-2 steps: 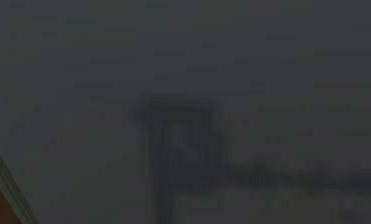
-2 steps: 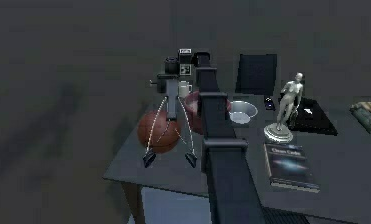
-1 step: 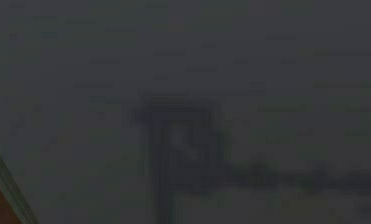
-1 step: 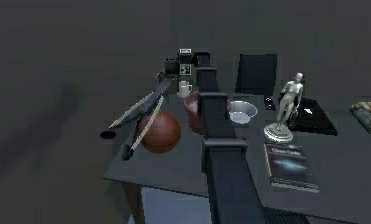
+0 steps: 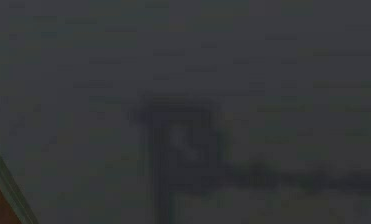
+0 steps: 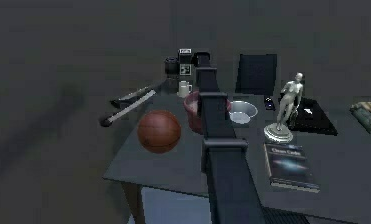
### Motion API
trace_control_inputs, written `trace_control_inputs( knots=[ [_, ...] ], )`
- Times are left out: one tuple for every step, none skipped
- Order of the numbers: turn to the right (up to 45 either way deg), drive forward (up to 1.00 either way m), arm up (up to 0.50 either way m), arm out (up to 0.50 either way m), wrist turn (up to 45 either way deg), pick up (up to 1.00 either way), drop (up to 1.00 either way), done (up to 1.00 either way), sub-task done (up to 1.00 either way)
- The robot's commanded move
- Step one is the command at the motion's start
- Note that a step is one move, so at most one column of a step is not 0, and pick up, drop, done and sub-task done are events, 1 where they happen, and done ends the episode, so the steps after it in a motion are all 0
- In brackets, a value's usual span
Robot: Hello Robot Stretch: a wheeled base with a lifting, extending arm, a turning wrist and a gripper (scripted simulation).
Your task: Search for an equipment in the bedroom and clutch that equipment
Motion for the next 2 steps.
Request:
trace_control_inputs(
  knots=[
    [0.0,0.00,0.00,0.00,45.0,0.00,0.00,0.00,0.00],
    [0.0,0.00,0.00,0.00,15.0,0.00,0.00,0.00,0.00]
  ],
)
